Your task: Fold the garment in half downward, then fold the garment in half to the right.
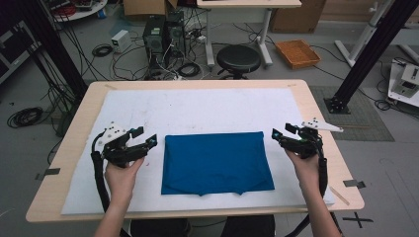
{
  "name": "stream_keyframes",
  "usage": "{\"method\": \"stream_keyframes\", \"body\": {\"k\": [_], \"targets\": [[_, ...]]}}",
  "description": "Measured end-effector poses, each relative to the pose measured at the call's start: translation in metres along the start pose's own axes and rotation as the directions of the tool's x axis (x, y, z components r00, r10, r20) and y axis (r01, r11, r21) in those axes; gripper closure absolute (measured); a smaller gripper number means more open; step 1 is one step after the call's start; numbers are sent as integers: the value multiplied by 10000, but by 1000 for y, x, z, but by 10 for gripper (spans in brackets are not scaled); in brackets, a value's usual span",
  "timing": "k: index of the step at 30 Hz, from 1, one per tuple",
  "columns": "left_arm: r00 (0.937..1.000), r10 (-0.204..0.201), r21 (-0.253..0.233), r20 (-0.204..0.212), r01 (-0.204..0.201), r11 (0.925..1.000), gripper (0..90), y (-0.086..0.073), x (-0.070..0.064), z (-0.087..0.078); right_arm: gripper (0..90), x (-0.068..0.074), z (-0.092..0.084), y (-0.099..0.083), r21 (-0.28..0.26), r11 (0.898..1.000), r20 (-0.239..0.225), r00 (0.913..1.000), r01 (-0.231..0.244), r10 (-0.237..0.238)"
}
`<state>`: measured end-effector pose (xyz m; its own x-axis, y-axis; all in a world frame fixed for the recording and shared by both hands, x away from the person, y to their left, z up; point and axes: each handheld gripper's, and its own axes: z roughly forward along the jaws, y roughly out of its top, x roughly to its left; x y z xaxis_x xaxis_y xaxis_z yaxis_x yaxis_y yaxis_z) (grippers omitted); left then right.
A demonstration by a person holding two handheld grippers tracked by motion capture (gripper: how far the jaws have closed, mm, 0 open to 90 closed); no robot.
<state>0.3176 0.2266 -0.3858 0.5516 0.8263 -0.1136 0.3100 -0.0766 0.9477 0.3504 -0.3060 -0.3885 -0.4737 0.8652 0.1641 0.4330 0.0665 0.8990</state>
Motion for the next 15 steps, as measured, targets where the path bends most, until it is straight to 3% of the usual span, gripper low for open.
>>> {"method": "stream_keyframes", "body": {"k": [6,9,13,15], "targets": [[9999,118,133,-31,-118,9998,373,1,-2,-1,350,-1,-1,3,-106,9999,73,10000,11,-10],[10000,-46,174,47,45,9998,360,1,-4,-1,350,-1,-1,3,-99,10000,90,10000,-5,6],[9998,132,504,-141,-125,9987,326,2,-9,0,349,-1,0,3,-85,10000,84,10000,-32,32],[10000,-48,629,16,47,9980,323,2,-10,-1,350,-1,-1,3,-91,10000,83,10000,-6,7]]}}
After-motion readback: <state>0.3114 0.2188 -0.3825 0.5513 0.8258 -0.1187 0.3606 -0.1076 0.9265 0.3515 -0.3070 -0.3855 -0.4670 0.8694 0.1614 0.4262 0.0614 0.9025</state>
